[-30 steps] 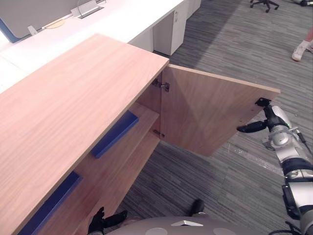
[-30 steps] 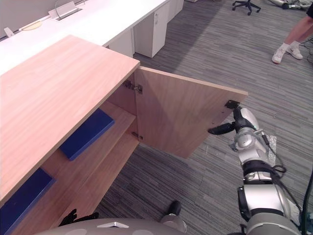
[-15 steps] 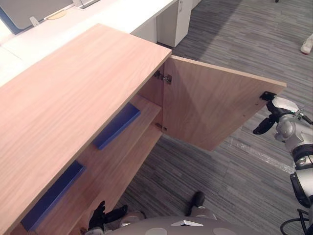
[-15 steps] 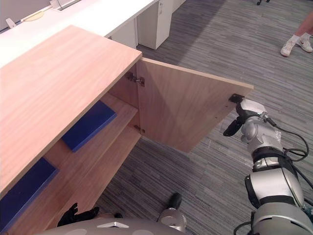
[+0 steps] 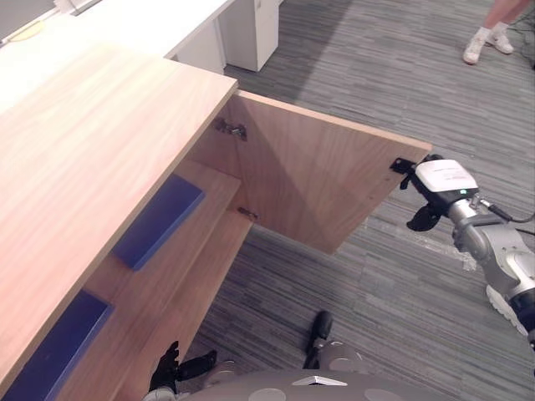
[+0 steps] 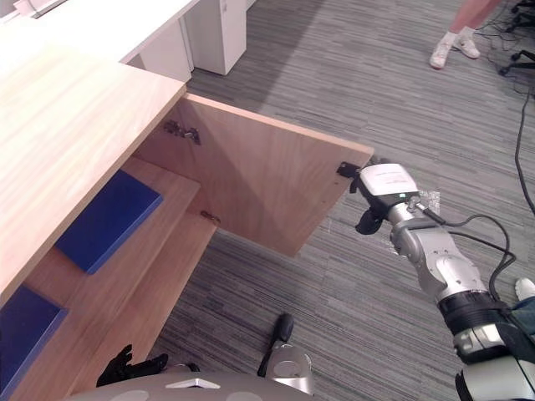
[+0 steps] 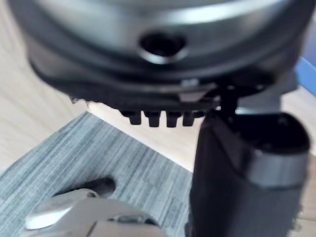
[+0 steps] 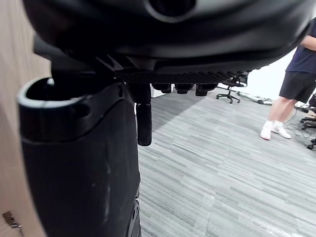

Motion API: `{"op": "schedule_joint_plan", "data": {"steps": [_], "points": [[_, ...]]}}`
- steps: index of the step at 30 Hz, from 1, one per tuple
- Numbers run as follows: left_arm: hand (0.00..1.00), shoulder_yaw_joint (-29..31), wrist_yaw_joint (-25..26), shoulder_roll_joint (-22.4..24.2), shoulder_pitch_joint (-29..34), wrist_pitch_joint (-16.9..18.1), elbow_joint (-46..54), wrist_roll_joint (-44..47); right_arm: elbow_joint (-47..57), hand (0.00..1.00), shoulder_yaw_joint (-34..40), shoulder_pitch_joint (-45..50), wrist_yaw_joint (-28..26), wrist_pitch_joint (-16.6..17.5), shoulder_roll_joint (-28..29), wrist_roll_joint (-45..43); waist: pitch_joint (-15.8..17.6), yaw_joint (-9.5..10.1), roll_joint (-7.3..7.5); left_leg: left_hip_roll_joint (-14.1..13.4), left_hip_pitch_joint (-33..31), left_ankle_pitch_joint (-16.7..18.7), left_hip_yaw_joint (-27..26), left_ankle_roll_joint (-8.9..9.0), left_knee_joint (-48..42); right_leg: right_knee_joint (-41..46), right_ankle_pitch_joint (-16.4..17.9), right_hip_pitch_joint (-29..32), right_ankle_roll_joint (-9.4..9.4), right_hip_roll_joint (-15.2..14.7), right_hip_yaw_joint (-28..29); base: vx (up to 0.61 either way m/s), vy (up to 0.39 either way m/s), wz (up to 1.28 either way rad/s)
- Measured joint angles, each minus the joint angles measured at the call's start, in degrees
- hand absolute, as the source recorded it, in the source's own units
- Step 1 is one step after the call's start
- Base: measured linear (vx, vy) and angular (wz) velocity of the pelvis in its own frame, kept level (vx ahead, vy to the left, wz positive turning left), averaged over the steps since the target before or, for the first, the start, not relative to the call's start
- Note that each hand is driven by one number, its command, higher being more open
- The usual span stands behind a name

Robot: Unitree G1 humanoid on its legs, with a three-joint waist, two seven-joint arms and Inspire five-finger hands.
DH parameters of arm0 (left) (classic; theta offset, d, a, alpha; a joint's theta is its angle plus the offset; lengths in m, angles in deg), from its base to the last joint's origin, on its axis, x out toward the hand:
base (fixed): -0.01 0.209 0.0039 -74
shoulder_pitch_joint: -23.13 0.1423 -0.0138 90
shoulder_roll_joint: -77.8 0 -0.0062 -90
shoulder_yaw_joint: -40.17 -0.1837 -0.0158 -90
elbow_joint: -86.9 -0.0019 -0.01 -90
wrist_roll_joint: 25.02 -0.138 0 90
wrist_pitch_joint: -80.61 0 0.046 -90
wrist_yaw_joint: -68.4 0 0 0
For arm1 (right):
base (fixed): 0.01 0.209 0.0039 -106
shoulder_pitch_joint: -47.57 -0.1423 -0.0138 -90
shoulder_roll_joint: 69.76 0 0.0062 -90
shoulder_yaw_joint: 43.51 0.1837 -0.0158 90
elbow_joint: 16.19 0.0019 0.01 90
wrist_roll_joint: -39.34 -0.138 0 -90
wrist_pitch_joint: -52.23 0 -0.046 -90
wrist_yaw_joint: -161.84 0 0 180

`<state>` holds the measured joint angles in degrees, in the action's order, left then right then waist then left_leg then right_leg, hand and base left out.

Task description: Walk over to the cabinet, pick up the folder, carry it to the office cabinet, place the folder inside the office cabinet, then close the office cabinet door

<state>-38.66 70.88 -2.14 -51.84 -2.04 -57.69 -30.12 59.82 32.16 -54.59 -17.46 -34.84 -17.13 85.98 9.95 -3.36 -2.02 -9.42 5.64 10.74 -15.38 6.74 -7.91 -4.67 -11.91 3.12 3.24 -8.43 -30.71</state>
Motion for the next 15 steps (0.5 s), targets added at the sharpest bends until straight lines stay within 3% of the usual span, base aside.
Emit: {"op": "schedule_joint_plan", "data": {"steps": [5, 8, 9, 10, 11, 12, 13, 14, 15], "points": [[1.00, -2.47, -0.42, -0.25, -0.59, -0.16, -0.04, 0.01, 7.47, 1.00, -6.73, 1.11, -0.08, 0.00, -3.50, -1.40, -0.30, 0.01, -0.25, -0.69, 0.15, -0.68, -1.65, 0.26, 0.12, -0.30, 0.20, 0.91, -1.34, 0.87, 1.35, -0.10, 0.008, -0.17], [1.00, -4.80, -0.71, -0.80, -0.67, -0.53, -0.01, 0.15, 12.03, 1.00, -11.85, 1.12, -0.47, 0.19, -4.84, -3.52, -1.74, 0.59, -0.38, -2.11, -0.27, -0.19, -2.61, -0.10, 0.28, -0.30, 1.60, 2.03, -0.96, 2.48, 2.16, -0.14, -0.058, -0.25], [1.00, -6.17, -0.88, -0.13, -0.57, -1.16, 0.09, 0.21, 13.81, 1.00, -14.34, 1.15, -0.59, 1.11, -5.00, -5.08, -3.02, 1.37, -1.85, -4.40, -0.78, 0.04, -3.16, -0.23, 0.87, 3.33, 2.45, 4.02, -2.81, 3.33, 2.67, -0.07, -0.055, -0.37], [1.00, -6.69, -1.37, 0.02, -0.56, -1.24, 0.29, 0.22, 15.88, 1.00, -16.65, 1.17, -0.63, 3.06, -5.01, -6.04, -3.44, 1.64, -1.94, -4.80, -0.89, -0.07, -3.13, -0.08, 0.86, 10.69, 5.79, 6.81, -5.94, 2.64, 5.19, 0.01, -0.058, -0.31], [1.00, -6.89, -1.50, -0.46, -0.55, -1.25, 0.46, 0.25, 16.97, 1.00, -17.78, 1.16, -0.65, 4.23, -4.87, -6.69, -3.56, 1.71, -1.81, -4.70, -0.81, -0.43, -3.24, 0.63, 0.70, 11.48, 7.09, 7.42, -4.94, 2.62, 4.96, 0.02, -0.097, 0.00], [1.00, -8.25, -1.73, -0.18, -0.49, -1.82, 0.58, 0.30, 18.46, 1.00, -20.73, 0.99, -0.81, 6.95, -4.16, -7.26, -4.71, 2.12, -2.64, -5.81, -1.36, -0.84, -2.62, 0.54, 0.52, 6.80, 6.23, 5.34, -3.91, 4.66, 3.38, 0.00, -0.173, -0.06], [1.00, -9.96, -2.03, -0.04, -0.06, -2.28, 1.42, 0.29, 19.99, 1.00, -23.49, 0.49, -1.53, 9.44, -2.89, -7.67, -6.57, 3.69, -2.57, -6.12, -2.24, -1.30, -2.63, -0.95, 1.56, 1.88, 6.17, 4.53, -1.97, 6.31, 1.81, -0.04, -0.192, -0.16], [1.00, -11.00, -2.27, 0.55, 0.15, -2.40, 1.93, 0.30, 20.95, 1.00, -24.76, -0.29, -1.94, 10.67, -2.18, -7.71, -7.79, 5.05, -4.51, -7.58, -2.67, -1.58, -1.98, -2.41, 2.42, 3.29, 7.07, 5.24, -2.57, 6.96, 0.78, 0.01, -0.147, -0.10], [1.00, -11.64, -3.66, 1.23, 0.50, -2.32, 3.61, 0.15, 22.83, 1.00, -27.24, -2.34, -2.39, 12.97, -0.91, -8.61, -6.93, 4.92, -4.62, -7.91, -3.34, -2.31, -2.34, 0.35, 1.36, 18.61, 12.80, 9.92, -7.23, 3.50, 4.39, 0.01, -0.109, 0.24]]}}
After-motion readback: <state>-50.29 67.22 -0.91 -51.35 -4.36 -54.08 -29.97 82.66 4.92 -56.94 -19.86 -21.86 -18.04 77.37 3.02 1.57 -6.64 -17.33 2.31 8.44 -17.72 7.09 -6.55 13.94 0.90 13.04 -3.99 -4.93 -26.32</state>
